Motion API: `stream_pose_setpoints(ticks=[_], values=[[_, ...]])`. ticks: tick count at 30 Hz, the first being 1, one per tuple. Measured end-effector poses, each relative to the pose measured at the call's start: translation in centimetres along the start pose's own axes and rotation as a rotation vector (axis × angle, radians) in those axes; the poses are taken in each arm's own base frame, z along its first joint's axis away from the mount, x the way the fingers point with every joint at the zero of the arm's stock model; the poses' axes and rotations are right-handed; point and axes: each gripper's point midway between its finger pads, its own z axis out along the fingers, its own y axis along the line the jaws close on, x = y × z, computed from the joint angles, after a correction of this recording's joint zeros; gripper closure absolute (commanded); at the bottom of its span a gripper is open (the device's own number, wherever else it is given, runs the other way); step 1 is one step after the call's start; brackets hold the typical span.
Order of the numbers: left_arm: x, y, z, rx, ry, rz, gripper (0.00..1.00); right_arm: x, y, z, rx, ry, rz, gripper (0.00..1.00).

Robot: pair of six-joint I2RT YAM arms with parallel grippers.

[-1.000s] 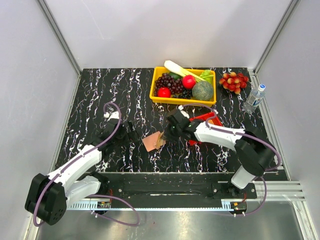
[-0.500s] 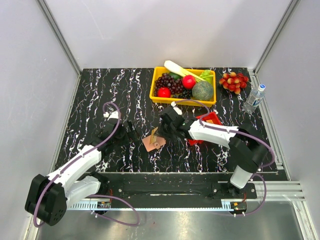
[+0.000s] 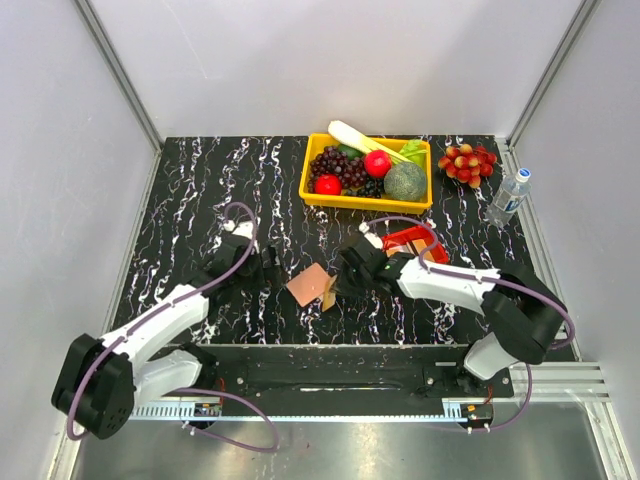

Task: Put the credit cards into the card holder
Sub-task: Open the card holder at the center of the board.

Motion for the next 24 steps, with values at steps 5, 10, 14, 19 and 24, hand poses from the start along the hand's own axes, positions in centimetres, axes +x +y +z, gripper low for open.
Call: stream_pose_setpoints(ticks=[5, 10, 14, 19, 24], values=[[1.0, -2.3, 0.5, 0.022, 0.039, 0.112, 0.01, 0.1, -1.0, -0.4, 0.011, -0.015, 0.0, 1.0], [1.7, -4.5, 0.7, 0.03, 0.055, 0.224, 0.01, 0.5, -2.0, -0.1, 0.028, -0.014, 0.014, 1.0], [2.2, -5.5, 1.5, 0.009, 0.07, 0.295, 0.01, 0.6, -2.6, 0.2, 0.022, -0.027, 0.04, 1.0], [3.0, -5.2, 2.5, -0.037, 0.095, 0.334, 0.01, 0.7, -2.7, 0.0, -0.02, -0.047, 0.086, 1.0], [3.3, -4.4, 3.6, -0.095, 0.111, 0.34, 0.01, 1.0, -3.3, -0.2, -0.045, -0.058, 0.122, 1.0]])
